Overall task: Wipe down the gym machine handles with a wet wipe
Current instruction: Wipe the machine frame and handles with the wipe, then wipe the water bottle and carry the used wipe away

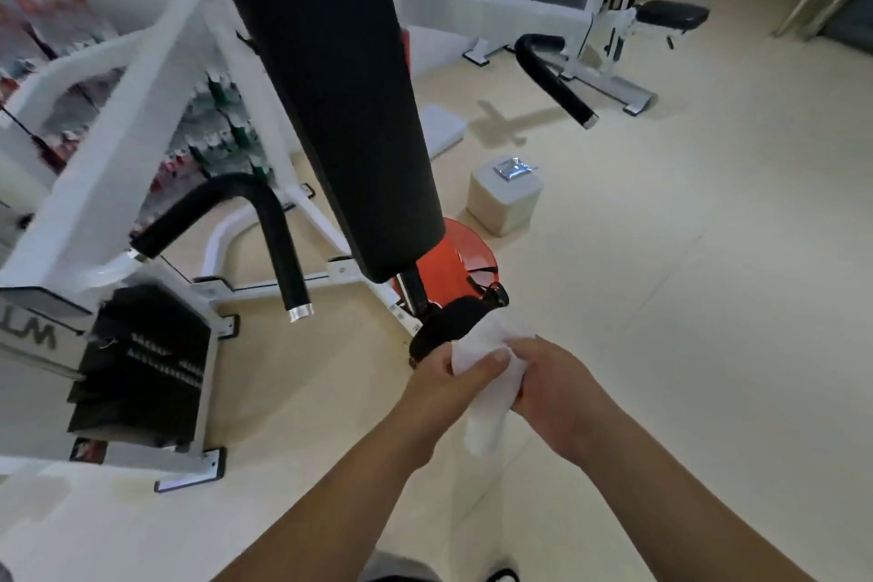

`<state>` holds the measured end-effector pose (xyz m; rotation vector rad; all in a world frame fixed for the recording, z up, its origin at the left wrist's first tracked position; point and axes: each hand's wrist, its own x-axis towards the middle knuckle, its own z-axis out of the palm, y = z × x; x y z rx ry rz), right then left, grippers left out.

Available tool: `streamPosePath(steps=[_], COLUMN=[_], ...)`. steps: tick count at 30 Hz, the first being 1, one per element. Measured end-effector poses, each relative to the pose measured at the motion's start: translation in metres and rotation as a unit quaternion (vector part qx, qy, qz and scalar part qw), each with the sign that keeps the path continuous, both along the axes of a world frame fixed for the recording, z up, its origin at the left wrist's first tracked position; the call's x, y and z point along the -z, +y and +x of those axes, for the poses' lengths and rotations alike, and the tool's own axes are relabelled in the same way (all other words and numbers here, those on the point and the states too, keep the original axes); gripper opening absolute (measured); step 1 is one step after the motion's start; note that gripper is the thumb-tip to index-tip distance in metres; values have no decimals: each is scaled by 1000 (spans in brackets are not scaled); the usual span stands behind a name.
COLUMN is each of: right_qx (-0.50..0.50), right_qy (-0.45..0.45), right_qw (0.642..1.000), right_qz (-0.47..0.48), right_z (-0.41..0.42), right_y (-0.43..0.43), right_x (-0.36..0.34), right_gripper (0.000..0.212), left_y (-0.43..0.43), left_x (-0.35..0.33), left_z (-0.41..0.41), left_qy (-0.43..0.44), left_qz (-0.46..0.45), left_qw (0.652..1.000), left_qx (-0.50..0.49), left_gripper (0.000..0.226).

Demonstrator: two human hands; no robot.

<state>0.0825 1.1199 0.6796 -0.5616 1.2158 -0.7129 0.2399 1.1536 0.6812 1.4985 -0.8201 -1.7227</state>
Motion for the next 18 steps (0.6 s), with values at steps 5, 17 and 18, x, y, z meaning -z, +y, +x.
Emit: streamPosePath(steps=[5, 17, 18], right_qx=[-38, -177, -167], right_qy=[6, 93, 104], right_qw=[999, 979, 979], right_qz=[-15, -48, -55], right_z=[-71, -126, -130], right_y=[-2, -112, -127], right_x=[9, 29, 31], right_gripper=[39, 17, 15], left_y=[4, -101, -116], left_x=[12, 19, 23], left_z=[-73, -84, -87], left_qy=[51, 60, 59], left_qz=[29, 37, 40], left_qw=[997, 997, 997], left_qx=[-56, -29, -19], left_gripper=[50, 46, 46])
